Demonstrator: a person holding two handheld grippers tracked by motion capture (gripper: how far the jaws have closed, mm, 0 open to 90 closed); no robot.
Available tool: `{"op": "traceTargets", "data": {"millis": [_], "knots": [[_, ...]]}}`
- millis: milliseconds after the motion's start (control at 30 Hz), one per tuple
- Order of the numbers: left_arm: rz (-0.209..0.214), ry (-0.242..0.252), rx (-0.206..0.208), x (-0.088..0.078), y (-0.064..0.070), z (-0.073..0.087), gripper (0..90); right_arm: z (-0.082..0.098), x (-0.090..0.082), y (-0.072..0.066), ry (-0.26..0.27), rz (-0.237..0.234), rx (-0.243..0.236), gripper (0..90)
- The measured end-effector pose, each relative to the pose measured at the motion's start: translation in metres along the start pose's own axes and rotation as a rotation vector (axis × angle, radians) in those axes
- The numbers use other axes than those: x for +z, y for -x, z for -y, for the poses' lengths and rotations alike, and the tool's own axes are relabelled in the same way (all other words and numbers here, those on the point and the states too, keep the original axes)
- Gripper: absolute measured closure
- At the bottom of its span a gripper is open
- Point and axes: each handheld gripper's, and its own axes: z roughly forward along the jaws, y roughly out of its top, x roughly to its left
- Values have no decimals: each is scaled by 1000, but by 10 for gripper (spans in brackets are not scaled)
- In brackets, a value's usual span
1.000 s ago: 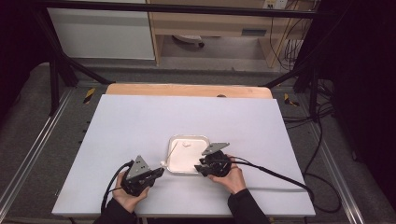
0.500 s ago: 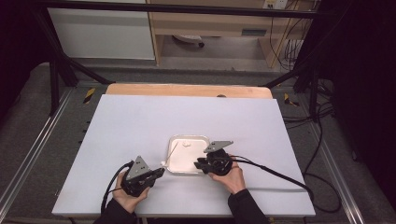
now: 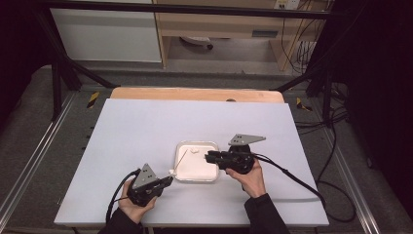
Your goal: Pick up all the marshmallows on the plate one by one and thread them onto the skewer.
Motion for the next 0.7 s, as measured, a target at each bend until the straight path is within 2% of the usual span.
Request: {"op": "traceTargets", "data": {"millis": [267, 700], "knots": [[15, 1, 15, 1, 3, 0, 886, -18, -5, -4, 102, -96, 51, 754], [21, 4, 29, 2, 6, -1, 886, -27, 11, -8, 116, -151, 84, 753]]}}
